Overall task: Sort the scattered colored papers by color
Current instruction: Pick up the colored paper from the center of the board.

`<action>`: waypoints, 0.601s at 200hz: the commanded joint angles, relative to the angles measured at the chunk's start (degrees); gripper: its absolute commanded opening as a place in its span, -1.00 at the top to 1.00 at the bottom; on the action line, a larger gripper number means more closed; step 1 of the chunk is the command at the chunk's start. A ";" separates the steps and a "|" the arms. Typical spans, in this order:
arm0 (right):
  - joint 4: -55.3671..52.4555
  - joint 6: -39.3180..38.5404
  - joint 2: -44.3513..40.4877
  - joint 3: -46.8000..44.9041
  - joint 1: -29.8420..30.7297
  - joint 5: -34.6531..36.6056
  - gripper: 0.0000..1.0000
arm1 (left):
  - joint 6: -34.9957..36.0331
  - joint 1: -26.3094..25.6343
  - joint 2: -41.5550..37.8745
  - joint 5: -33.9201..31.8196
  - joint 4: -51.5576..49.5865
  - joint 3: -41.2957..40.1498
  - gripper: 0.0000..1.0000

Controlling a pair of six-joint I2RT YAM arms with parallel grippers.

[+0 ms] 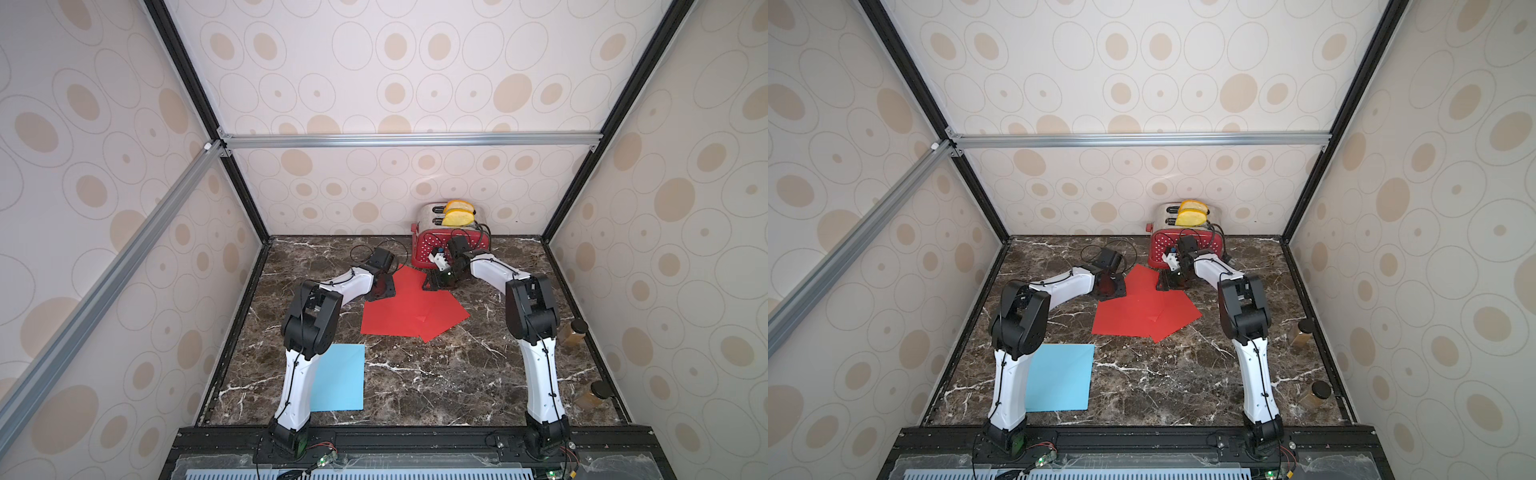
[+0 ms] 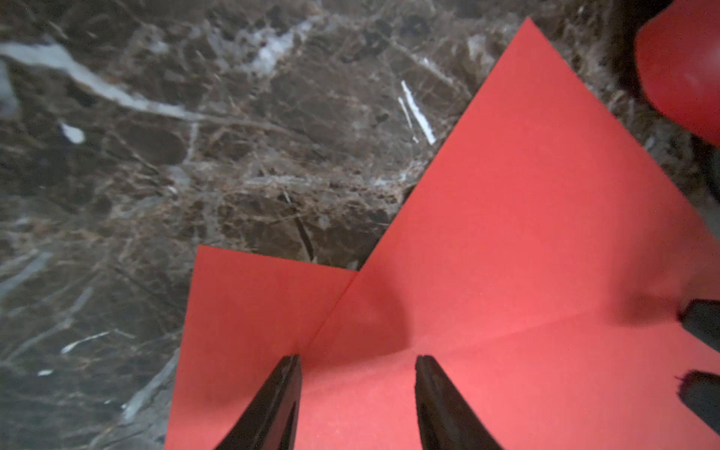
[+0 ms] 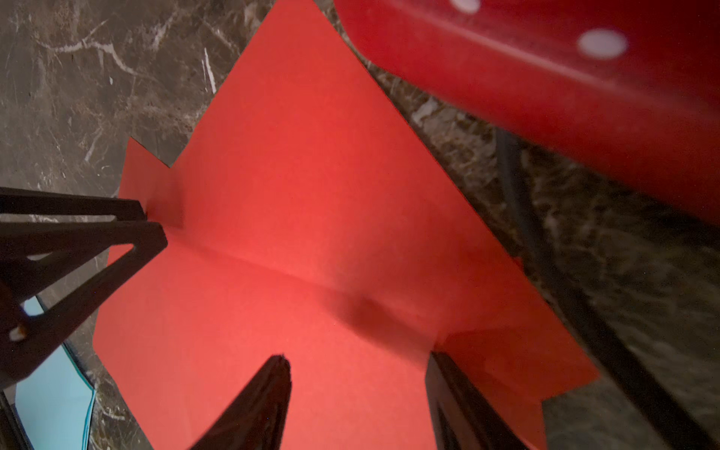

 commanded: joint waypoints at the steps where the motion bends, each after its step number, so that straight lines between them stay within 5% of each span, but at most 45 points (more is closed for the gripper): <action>1: -1.32 1.95 1.81 -1.95 -2.20 4.20 -0.25 | 1.00 -0.41 1.57 8.52 0.64 -0.39 -0.02; 45: -1.10 2.20 1.66 -2.36 -2.34 3.83 -0.25 | 4.33 -0.35 2.02 15.68 1.70 -1.38 -0.03; 69: -0.62 2.26 1.46 -3.06 -2.45 3.66 -0.26 | 8.28 -0.18 -1.04 4.51 -6.18 0.50 -0.04; 120: 0.09 2.99 1.17 -4.13 -2.48 3.32 -0.26 | 12.55 -0.18 1.16 -5.71 -16.70 6.31 -0.05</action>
